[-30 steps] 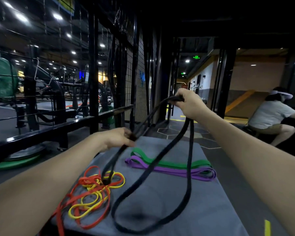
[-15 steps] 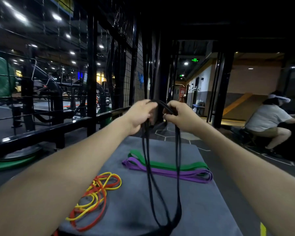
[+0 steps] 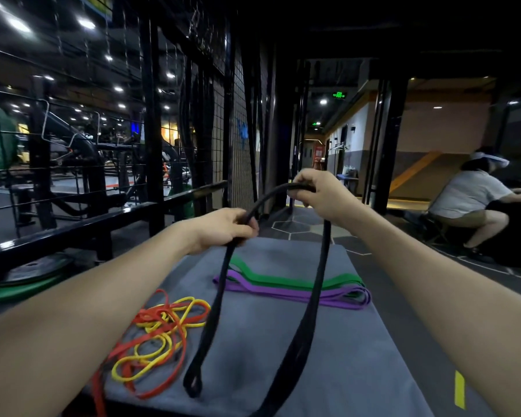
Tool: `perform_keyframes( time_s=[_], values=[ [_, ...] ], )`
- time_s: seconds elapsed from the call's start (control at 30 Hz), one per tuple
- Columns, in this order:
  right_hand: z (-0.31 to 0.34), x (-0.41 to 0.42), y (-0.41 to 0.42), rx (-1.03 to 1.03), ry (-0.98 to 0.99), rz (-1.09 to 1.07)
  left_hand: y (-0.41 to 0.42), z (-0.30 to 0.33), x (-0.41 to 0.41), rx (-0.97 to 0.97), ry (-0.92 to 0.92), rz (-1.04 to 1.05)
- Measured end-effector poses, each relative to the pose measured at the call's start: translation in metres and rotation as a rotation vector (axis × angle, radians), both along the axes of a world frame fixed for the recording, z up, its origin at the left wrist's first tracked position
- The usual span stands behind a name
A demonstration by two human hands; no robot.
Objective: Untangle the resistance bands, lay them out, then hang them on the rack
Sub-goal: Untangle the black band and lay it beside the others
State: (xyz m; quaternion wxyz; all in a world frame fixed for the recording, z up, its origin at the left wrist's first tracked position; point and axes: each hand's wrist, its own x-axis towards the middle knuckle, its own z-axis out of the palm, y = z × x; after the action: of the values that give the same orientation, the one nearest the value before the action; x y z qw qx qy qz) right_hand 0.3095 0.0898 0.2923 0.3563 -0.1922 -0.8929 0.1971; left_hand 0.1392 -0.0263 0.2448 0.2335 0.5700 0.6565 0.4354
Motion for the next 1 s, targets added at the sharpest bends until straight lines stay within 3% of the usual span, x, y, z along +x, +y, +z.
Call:
perform_keyframes(
  time_s=[0.27,0.4,0.53,0.73,1.0],
  values=[
    [0.013,-0.018,-0.012,0.065,-0.042,0.014,0.014,0.017,0.031,0.385,-0.359,-0.058],
    [0.002,-0.013,-0.013,0.005,-0.127,0.057,0.009,0.022,0.025,0.454,-0.442,0.030],
    [0.002,-0.005,-0.019,-0.070,-0.114,0.116,0.002,0.021,0.018,0.379,-0.380,0.058],
    [0.030,-0.010,-0.026,0.155,-0.085,-0.023,-0.006,0.029,0.019,0.220,-0.158,0.036],
    [0.048,-0.021,-0.045,0.093,0.102,-0.017,-0.011,0.044,0.036,0.356,-0.296,0.087]
  ],
)
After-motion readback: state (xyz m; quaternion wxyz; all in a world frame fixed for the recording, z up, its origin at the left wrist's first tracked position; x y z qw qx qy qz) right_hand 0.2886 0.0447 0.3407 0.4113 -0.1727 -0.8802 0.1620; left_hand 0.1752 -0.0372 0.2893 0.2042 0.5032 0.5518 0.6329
